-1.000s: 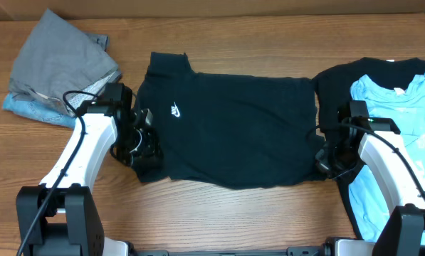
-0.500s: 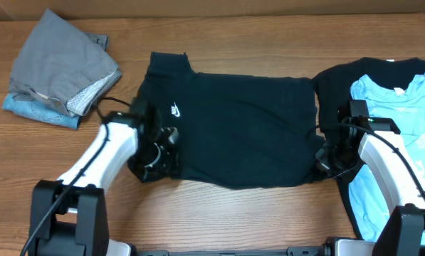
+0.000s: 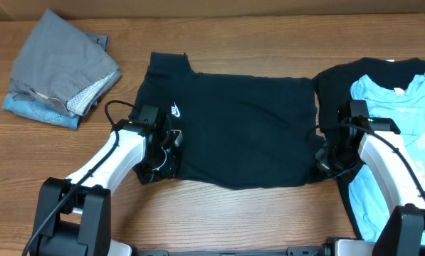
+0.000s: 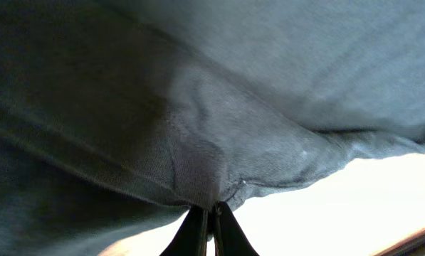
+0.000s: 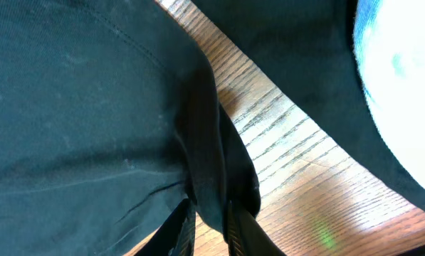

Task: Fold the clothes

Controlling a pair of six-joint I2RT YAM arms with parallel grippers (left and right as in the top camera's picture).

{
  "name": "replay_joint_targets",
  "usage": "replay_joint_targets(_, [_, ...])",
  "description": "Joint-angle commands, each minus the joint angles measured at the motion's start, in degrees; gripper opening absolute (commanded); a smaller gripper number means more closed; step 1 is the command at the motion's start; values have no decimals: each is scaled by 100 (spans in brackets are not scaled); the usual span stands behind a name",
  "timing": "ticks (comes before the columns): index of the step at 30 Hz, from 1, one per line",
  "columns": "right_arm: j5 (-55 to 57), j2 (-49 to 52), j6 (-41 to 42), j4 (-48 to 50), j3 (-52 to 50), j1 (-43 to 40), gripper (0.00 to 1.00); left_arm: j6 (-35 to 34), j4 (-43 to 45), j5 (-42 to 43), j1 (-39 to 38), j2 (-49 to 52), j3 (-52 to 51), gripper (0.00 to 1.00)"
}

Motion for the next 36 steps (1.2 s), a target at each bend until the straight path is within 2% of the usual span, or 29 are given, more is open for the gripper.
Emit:
replay_joint_targets(1, [-7, -76, 0, 31, 9, -44, 19, -144, -118, 520, -9, -37, 48, 4])
replay_joint_targets(5, [-52, -72, 2, 251, -254, -44, 19, -166, -525, 494, 57, -37, 417, 4])
replay_joint_targets(13, [-262, -61, 24, 651, -756, -44, 20, -173, -1434, -79, 247, -42, 1469, 4])
replay_joint_targets(17, [-258, -61, 22, 730, -756, -44, 8, -168, -1480, -92, 271, -42, 1788, 4])
replay_joint_targets(23, [-44, -61, 20, 791, -743, -44, 4, -166, -1606, -92, 271, -39, 1878, 4])
replay_joint_targets(27, [-116, -63, -229, 859, -605, -44, 4, -142, -1735, -94, 271, -39, 1878, 4])
replay_joint_targets(36, [-90, -68, -459, 271, 411, -44, 4, -118, -2009, -249, 271, -39, 1878, 4])
